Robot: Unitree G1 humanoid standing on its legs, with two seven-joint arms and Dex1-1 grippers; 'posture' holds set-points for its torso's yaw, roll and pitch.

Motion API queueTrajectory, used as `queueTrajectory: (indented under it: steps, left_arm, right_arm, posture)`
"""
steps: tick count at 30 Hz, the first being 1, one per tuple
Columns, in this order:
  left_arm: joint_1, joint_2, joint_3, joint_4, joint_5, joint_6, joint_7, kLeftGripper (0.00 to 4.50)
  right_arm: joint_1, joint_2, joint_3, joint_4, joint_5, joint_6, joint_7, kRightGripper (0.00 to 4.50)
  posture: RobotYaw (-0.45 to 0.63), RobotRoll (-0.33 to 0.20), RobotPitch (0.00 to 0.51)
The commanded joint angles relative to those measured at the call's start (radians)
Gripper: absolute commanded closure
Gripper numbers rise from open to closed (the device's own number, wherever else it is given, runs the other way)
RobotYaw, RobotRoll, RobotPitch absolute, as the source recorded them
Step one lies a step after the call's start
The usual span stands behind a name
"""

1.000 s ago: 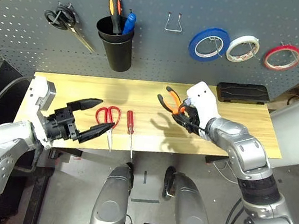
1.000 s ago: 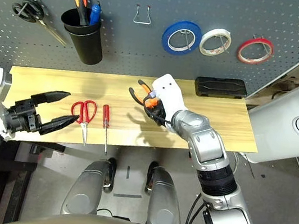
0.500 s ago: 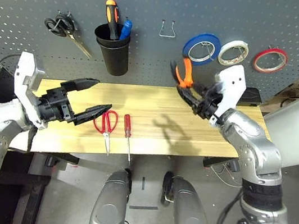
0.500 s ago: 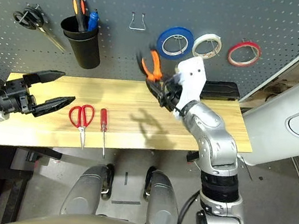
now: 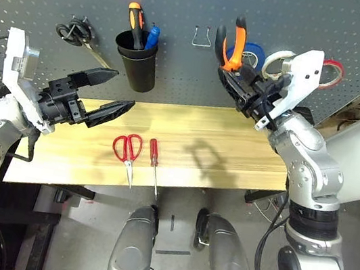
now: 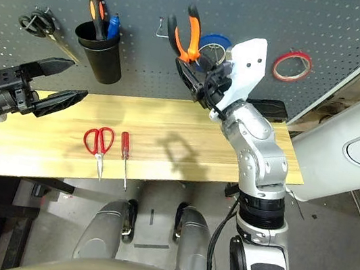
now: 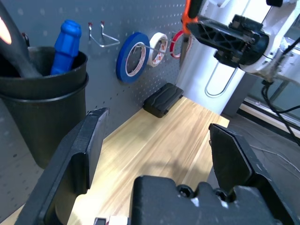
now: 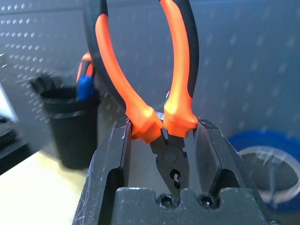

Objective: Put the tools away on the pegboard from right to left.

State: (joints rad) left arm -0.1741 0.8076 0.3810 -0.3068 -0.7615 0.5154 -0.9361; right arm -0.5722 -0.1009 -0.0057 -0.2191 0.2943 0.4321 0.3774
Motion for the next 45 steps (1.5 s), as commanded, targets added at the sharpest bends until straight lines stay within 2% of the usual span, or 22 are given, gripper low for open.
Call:
queueTrajectory:
  steps: [1,6,15,20,35,45]
  left_arm:
    - [-0.006,-0.001,-0.007,-0.008,-0.018,0.022,0.004,0.0]
    - [-0.012,0.006,0.005,-0.013,-0.034,0.044,0.005,0.0]
    - [-0.018,0.04,0.025,-0.014,-0.056,0.073,-0.005,0.0]
    - [0.023,0.074,0.029,-0.014,-0.039,0.067,-0.037,0.0]
    - [0.045,0.079,0.039,-0.058,-0.078,0.104,-0.027,0.0]
    - [0.045,0.074,0.037,-0.07,-0.081,0.111,-0.025,0.0]
  right_arm:
    - [-0.051,0.016,0.026,0.067,-0.053,-0.114,-0.023,2.47]
    - [-0.155,0.067,0.018,0.228,-0.093,-0.245,-0.073,2.47]
    - [-0.268,0.109,0.009,0.435,-0.109,-0.402,-0.089,2.47]
    - [-0.313,0.126,0.003,0.505,-0.107,-0.453,-0.1,2.47]
    - [-0.444,0.171,0.004,0.828,-0.152,-0.659,-0.119,2.47]
    - [-0.481,0.164,-0.001,1.006,-0.164,-0.768,-0.111,2.47]
  posture:
    - [0.03,0.0,0.125]
    - [0.04,0.0,0.133]
    - [0.05,0.0,0.148]
    - [0.05,0.0,0.151]
    - [0.07,0.0,0.16]
    - [0.08,0.0,0.158]
